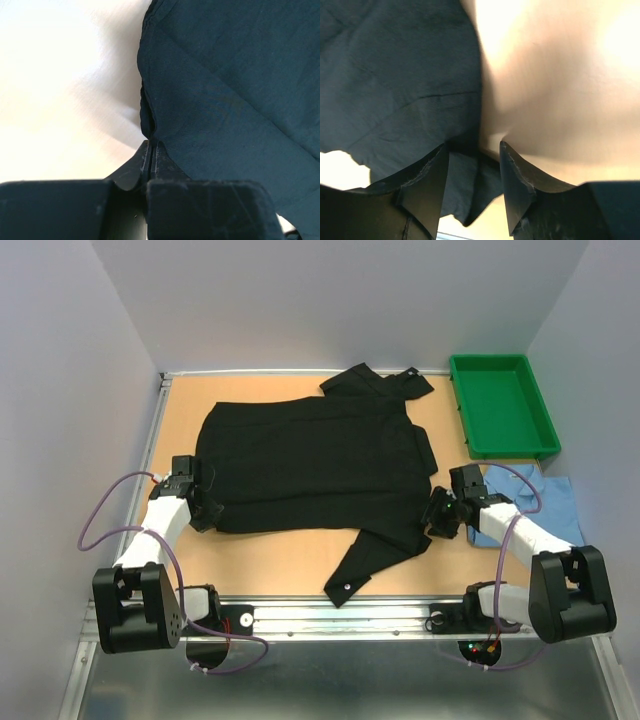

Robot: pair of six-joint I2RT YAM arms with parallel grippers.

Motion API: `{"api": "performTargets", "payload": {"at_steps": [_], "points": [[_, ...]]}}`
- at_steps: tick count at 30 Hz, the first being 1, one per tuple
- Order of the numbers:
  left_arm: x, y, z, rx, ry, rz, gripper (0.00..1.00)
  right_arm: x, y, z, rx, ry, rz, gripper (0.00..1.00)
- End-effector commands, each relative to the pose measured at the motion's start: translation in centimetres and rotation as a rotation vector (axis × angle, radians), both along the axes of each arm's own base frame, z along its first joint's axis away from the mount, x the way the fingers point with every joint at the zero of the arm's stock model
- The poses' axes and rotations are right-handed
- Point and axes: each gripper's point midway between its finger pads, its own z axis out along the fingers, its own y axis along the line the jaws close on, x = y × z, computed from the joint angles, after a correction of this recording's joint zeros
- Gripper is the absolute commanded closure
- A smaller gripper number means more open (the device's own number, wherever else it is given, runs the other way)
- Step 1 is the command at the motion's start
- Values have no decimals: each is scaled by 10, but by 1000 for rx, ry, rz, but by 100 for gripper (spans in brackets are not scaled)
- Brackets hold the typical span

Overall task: Fold and stack the long sleeve shirts
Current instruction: Fold the shirt

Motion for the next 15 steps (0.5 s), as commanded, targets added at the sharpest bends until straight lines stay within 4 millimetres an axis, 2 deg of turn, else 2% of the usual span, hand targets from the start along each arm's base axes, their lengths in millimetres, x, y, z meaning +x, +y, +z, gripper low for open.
{"api": "performTargets", "payload": {"at_steps": [1,5,7,8,10,12,13,15], "points": [[3,0,14,7,-29,-24,100,-2,8,-8,59,13,-12,50],[4,-1,15,3,-32,-25,100,-1,9,-4,68,-1,-9,53],[4,-2,16,-2,-32,-27,100,-1,11,-1,82,-5,-9,65],[4,-2,18,-2,-34,-29,100,-1,12,2,92,-14,-14,79],[2,0,22,8,-36,-30,100,-2,13,6,97,-19,-14,92],[3,2,29,22,-48,-32,100,-1,11,12,84,-34,-11,99],[3,3,32,27,-50,-30,100,4,8,19,66,-51,-13,99],[1,3,38,27,-54,-29,100,2,5,27,44,-48,-3,99]]}}
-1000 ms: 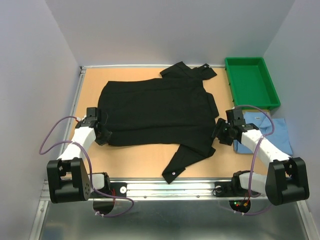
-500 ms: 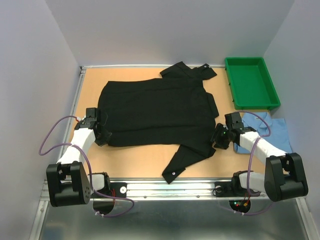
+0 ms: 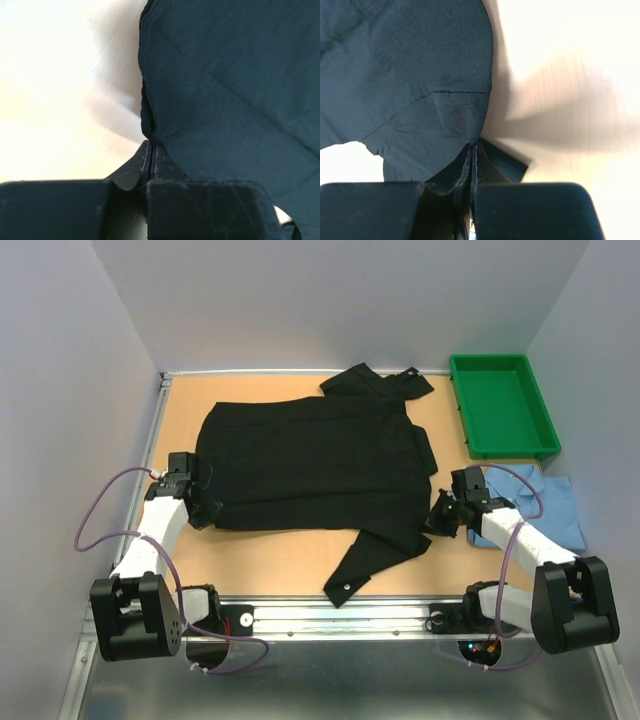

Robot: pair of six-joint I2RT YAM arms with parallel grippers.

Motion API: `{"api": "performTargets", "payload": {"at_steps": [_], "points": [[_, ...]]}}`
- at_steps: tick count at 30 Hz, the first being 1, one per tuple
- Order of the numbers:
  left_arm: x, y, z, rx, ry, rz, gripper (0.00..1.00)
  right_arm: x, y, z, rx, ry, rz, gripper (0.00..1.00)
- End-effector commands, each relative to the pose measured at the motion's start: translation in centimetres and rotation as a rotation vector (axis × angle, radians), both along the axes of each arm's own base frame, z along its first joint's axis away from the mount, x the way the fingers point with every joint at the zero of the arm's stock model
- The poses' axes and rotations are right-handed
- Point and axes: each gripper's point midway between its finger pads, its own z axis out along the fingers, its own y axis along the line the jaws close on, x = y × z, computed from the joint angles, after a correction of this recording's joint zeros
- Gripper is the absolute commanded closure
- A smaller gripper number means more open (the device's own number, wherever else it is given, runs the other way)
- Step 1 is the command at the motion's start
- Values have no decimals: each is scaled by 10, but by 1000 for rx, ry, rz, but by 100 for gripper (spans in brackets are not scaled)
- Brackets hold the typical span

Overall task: Fold and stack the long sleeve shirts
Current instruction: Fold the shirt

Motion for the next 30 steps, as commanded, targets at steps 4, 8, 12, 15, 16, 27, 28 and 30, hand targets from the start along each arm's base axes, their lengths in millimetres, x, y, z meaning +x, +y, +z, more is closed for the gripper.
{"api": "performTargets", "payload": {"at_steps": [4,8,12,15,16,27,28,30], "points": [[-9,3,31,24,-39,-11,100,3,-11,40,-67,-25,21,100],[-16,5,37,41,-33,-17,100,12,-14,65,-97,-52,36,99],[-12,14,42,84,-48,-5,100,33,-19,90,-133,-106,27,99],[-3,20,45,110,-53,-3,100,49,-19,105,-144,-134,32,99],[4,22,47,117,-61,-8,100,59,-19,114,-150,-155,31,99],[40,25,29,114,-67,-21,100,115,-15,120,-186,-172,61,99],[43,25,28,115,-68,-22,99,119,-15,119,-187,-170,61,99],[51,27,26,118,-72,-19,98,129,-14,113,-195,-161,72,99]]}}
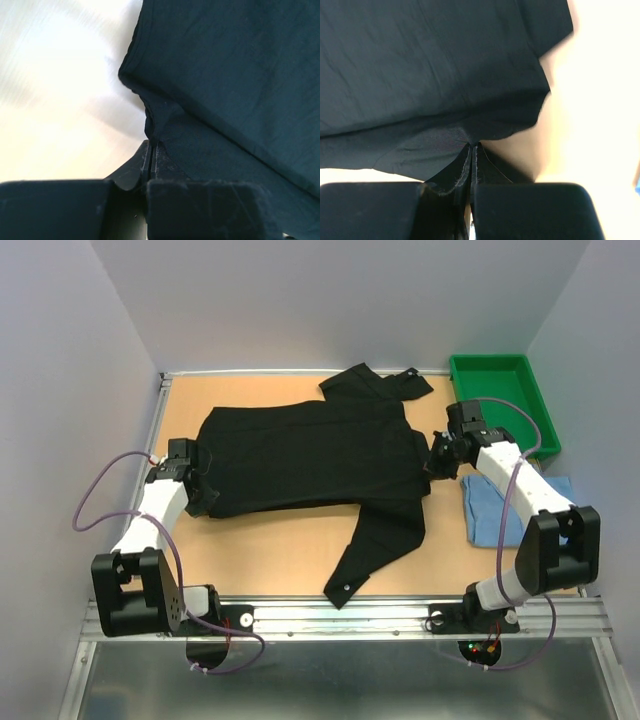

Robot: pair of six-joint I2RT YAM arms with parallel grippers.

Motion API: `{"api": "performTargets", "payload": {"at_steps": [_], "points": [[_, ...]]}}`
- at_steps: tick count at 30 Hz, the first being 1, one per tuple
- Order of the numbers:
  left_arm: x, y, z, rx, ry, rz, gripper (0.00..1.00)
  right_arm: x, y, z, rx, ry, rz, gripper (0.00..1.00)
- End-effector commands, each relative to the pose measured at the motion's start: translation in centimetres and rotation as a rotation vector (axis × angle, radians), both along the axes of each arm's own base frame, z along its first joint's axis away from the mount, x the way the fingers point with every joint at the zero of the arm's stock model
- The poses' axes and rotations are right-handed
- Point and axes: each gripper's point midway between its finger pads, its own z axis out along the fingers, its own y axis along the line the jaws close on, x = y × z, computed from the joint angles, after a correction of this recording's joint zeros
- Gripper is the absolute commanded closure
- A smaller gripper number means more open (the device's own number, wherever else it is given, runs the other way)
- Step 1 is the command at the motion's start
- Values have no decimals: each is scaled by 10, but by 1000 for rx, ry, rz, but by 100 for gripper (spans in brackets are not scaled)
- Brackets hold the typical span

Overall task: Fold and stack the long sleeve shirts
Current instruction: Fold the shirt

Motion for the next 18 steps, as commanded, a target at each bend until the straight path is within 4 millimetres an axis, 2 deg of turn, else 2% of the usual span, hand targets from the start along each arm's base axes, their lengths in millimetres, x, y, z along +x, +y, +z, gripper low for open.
{"api": "performTargets", "payload": {"at_steps": [1,9,11,12,18], "points": [[28,11,13,43,-72,2,97,35,-4,18,-33,-86,11,99],[53,21,-8,56,-35,15,89,57,-5,-18,-76,-25,30,99],[57,19,-11,44,-30,6,87,64,-6,-20,-83,-30,29,99],[62,18,-10,38,-35,1,85,66,-6,-27,-88,-14,31,99],[72,28,-17,49,-21,24,77,84,-6,-37,-102,-8,28,97]]}}
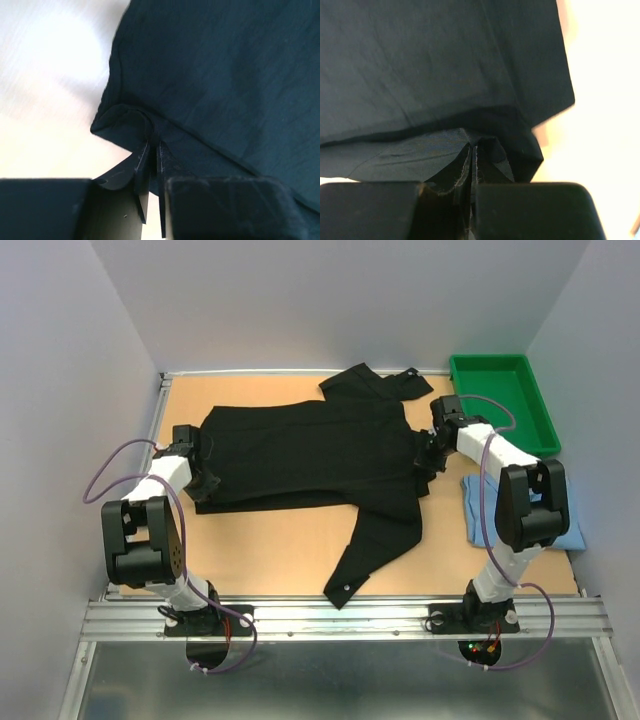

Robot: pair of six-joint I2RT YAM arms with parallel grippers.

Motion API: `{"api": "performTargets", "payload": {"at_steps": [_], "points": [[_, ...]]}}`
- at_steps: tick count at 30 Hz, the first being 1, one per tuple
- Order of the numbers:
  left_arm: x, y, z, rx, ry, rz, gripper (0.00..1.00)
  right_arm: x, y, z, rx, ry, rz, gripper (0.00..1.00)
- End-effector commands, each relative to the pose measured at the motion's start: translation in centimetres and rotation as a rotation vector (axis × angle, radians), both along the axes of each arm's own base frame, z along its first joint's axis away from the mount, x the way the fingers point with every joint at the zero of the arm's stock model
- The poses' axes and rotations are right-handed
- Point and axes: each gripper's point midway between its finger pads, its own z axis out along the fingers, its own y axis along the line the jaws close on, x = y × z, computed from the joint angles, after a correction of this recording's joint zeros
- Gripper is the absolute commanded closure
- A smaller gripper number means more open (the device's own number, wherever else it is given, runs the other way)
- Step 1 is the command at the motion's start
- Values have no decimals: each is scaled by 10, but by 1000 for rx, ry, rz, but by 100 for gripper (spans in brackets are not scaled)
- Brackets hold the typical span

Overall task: Fold and stack the long sleeve shirts
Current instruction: Fold the shirt

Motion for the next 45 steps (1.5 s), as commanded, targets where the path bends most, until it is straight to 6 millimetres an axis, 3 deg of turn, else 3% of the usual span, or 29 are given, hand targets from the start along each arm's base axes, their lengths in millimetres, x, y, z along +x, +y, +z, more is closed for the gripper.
{"api": "performTargets", "payload": {"at_steps": [1,4,5,6,10,11,14,15,18,20,22,24,25,26,29,33,37,40,45], "points": [[20,20,13,48,-52,29,75,40,-6,18,-36,-109,-4,96],[27,26,16,43,-71,52,65,48,-5,13,-39,-104,-3,92],[32,25,17,34,-92,44,54,50,-5,8,-40,-95,0,91],[34,25,17,29,-99,48,52,52,-5,9,-38,-97,-2,86],[42,24,25,8,-137,62,40,64,-1,21,-27,-134,8,75],[45,25,30,3,-153,68,29,70,-1,29,-29,-159,10,73],[53,27,51,3,-232,94,19,79,-4,53,-46,-232,13,55],[54,27,63,3,-275,102,18,80,-4,66,-48,-269,21,47],[55,24,81,-15,-338,115,18,79,-3,84,-41,-323,51,36],[50,16,95,-41,-379,98,18,73,4,102,-21,-374,77,35],[38,9,102,-57,-399,89,18,60,10,102,-4,-375,106,34],[19,-4,90,-95,-369,82,19,48,22,116,45,-417,149,34],[11,-17,98,-132,-400,60,20,35,31,115,71,-423,176,33],[-3,-24,83,-155,-371,60,21,29,36,117,82,-433,192,33],[-20,-47,82,-235,-416,56,23,4,55,104,128,-427,260,32],[-42,-86,55,-305,-398,-8,22,-28,82,102,187,-458,373,27],[-37,-106,50,-341,-461,-55,21,-50,95,91,195,-459,447,22],[-32,-106,39,-334,-474,-52,21,-61,96,81,211,-433,458,21],[4,-102,47,-282,-554,-60,21,-64,94,76,200,-438,466,21]]}}
